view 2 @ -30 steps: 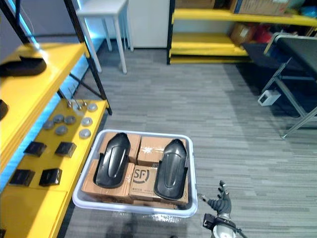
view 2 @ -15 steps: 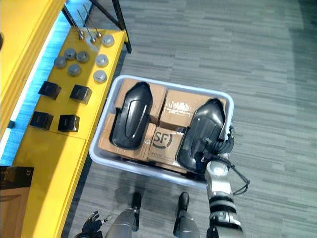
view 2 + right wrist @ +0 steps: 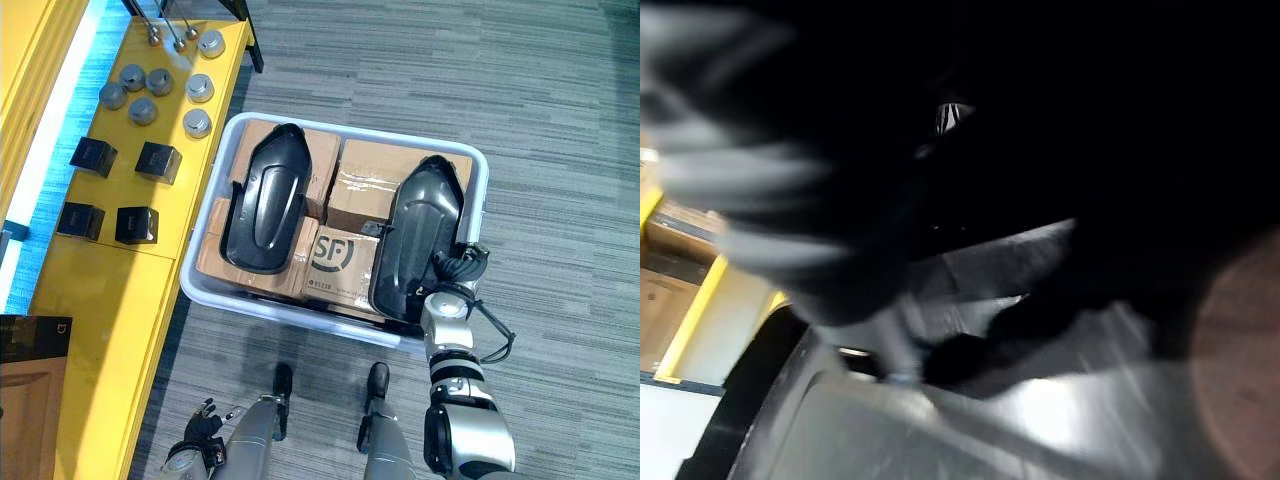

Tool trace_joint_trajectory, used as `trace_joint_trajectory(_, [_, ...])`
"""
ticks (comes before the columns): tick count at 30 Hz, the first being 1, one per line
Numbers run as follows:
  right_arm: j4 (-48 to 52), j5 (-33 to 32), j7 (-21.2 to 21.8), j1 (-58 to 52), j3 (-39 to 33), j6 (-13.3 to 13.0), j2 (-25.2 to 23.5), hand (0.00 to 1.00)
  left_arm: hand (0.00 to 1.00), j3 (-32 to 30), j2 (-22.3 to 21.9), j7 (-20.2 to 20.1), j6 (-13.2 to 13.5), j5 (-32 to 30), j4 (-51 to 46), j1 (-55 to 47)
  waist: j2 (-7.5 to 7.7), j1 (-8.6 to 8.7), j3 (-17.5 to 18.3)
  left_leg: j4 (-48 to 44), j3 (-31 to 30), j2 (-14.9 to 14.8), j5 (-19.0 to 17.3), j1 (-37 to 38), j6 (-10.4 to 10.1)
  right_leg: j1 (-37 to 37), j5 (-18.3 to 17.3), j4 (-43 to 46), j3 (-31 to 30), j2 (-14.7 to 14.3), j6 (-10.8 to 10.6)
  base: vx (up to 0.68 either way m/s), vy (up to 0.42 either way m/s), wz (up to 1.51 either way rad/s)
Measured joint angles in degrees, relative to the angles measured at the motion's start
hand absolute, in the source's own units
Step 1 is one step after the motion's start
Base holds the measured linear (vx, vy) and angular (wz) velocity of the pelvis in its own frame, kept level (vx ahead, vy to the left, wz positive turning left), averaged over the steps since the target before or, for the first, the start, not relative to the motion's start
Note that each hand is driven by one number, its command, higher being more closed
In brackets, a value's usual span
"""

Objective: Walk over and take plastic housings, then place them on the shelf

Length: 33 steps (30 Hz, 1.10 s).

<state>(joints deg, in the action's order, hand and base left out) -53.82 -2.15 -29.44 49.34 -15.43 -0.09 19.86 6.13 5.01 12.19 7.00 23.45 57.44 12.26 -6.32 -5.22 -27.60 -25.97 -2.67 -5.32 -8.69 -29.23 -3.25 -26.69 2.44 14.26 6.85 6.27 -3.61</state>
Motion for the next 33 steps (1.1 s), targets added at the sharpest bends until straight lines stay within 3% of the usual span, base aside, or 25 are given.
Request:
trace_joint_trajectory(4, [-4.53,-2.17,2.69,0.43,1.94,0.66,1.72,1.00,0.00,1.10,0.08,0.02,-0.76,-0.08,-0.42,-0.60,0.01,-0.03,0.00,3.54,-0.08,0.31,1.38,4.64,-0.30,4.12,0.05,-2.02,0.34,0.18,0.05,0.09,-0.018,0.06])
trace_joint_trajectory(7, [-5.82,-2.13,4.90,0.66,3.21,2.68,2.38,1.00,0.00,1.84,0.26,0.03,-0.79,-0.05,-6.25,-2.13,0.01,0.24,0.00,7.02,-0.81,0.48,2.93,8.57,-0.61,7.94,0.22,-3.92,1.63,0.30,0.30,0.04,-0.035,0.20])
trace_joint_trajectory(10, [-4.24,-0.96,6.15,1.28,5.15,5.29,2.35,1.00,0.00,1.86,0.59,0.09,-0.62,0.00,-24.98,-8.09,0.01,1.22,0.01,10.55,-2.48,0.69,4.47,12.88,-1.01,13.13,0.84,-6.90,3.69,0.27,0.62,0.01,-0.034,0.30])
trace_joint_trajectory(14, [7.35,6.08,6.85,0.57,6.70,6.48,2.42,1.00,0.00,1.16,0.53,0.04,-0.24,-0.05,-43.81,-14.01,0.05,1.44,1.64,13.45,-3.67,0.95,5.42,16.76,-1.12,17.34,1.20,-9.09,5.04,0.32,0.55,-0.01,-0.012,0.20])
trace_joint_trajectory(16, [15.34,13.59,8.07,-0.16,7.75,6.49,2.49,1.00,0.00,-0.43,0.41,-0.10,-0.53,-0.51,-50.95,-16.61,0.10,1.45,3.36,15.46,-3.84,1.13,6.05,18.77,-0.82,19.35,1.47,-10.45,5.56,0.41,0.40,0.02,0.007,0.12])
trace_joint_trajectory(24, [31.60,26.61,10.52,-14.49,10.88,6.85,0.69,1.00,0.00,-0.32,0.38,-1.34,-1.71,-3.57,-61.58,-18.54,1.92,1.73,12.31,20.94,-5.46,1.28,8.13,24.04,-1.17,24.86,1.51,-14.20,7.91,0.38,0.32,0.06,-0.016,0.14])
trace_joint_trajectory(26, [34.60,29.12,11.03,-16.45,12.58,6.81,0.35,1.00,0.00,0.58,0.84,-1.59,-1.72,-2.91,-61.76,-17.46,2.25,2.77,13.45,22.00,-5.57,1.30,8.61,25.03,-1.21,25.88,1.52,-14.89,8.17,0.38,0.32,0.03,-0.009,0.04])
trace_joint_trajectory(29, [37.97,32.65,11.12,-18.05,15.52,6.19,0.42,1.00,0.00,5.61,4.45,-4.05,-1.75,6.75,-61.43,-14.90,2.74,3.36,15.85,23.21,-5.52,0.95,8.87,25.88,-1.21,26.10,1.52,-14.95,8.10,0.07,0.32,0.00,-0.004,-0.01])
trace_joint_trajectory(31, [39.56,36.50,11.13,-18.63,18.08,5.62,0.48,1.00,0.00,8.93,6.69,-6.27,-1.79,18.27,-61.15,-12.80,3.41,4.10,17.57,24.06,-5.41,0.66,8.97,26.68,-1.20,26.68,1.64,-15.50,8.04,-0.22,0.47,0.00,-0.005,-0.02])
trace_joint_trajectory(33, [40.95,38.37,11.10,-19.03,19.44,4.88,0.48,1.00,0.00,10.12,7.49,-7.29,-1.82,23.71,-60.31,-11.49,3.92,4.36,18.55,24.33,-5.25,0.43,8.98,26.85,-1.22,26.76,1.95,-15.88,7.87,-0.47,0.56,0.00,-0.010,-0.06])
